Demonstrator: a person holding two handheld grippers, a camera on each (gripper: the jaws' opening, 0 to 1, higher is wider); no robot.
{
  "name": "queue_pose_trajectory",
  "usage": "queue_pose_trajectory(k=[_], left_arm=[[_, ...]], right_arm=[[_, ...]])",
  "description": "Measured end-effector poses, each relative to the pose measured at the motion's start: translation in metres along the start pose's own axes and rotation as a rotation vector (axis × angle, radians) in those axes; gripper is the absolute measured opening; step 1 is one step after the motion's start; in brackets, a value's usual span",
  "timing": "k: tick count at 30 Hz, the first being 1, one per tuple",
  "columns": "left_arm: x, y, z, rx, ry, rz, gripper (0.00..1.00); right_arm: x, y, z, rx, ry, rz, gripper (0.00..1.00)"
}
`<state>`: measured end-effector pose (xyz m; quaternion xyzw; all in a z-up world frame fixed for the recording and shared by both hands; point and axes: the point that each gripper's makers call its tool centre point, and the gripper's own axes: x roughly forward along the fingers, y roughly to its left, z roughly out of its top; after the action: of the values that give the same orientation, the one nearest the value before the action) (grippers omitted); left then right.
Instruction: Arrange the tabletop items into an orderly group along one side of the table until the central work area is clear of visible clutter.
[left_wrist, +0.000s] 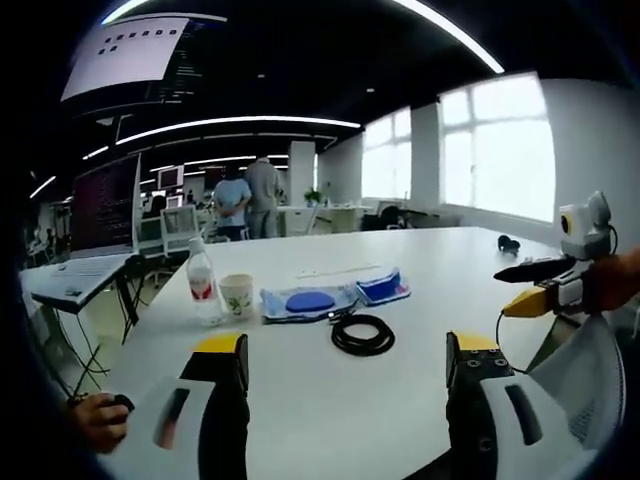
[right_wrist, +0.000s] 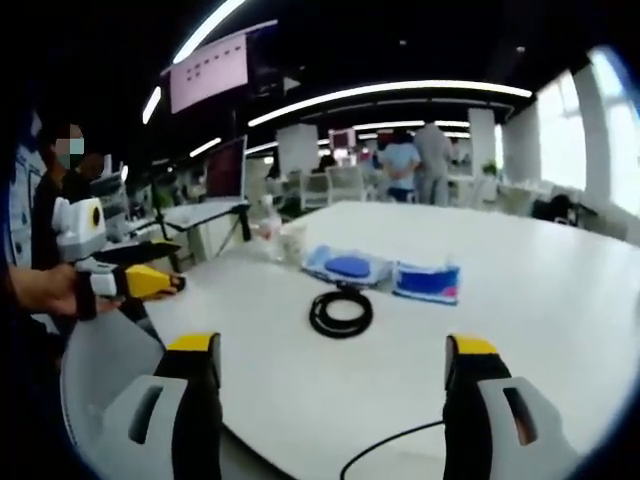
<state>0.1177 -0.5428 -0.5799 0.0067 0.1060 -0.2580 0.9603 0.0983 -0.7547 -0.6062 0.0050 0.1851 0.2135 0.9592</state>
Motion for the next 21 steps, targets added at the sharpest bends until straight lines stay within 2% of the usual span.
queue_pose_trajectory(k=[21], left_arm=[[0.0003, -0.0008, -0.0004, -0.011, 0.006, 0.002, 0.79]], right_arm=[[-0.0020, -0.0063, 0.0001, 0.027, -0.011, -0.018, 0.89]])
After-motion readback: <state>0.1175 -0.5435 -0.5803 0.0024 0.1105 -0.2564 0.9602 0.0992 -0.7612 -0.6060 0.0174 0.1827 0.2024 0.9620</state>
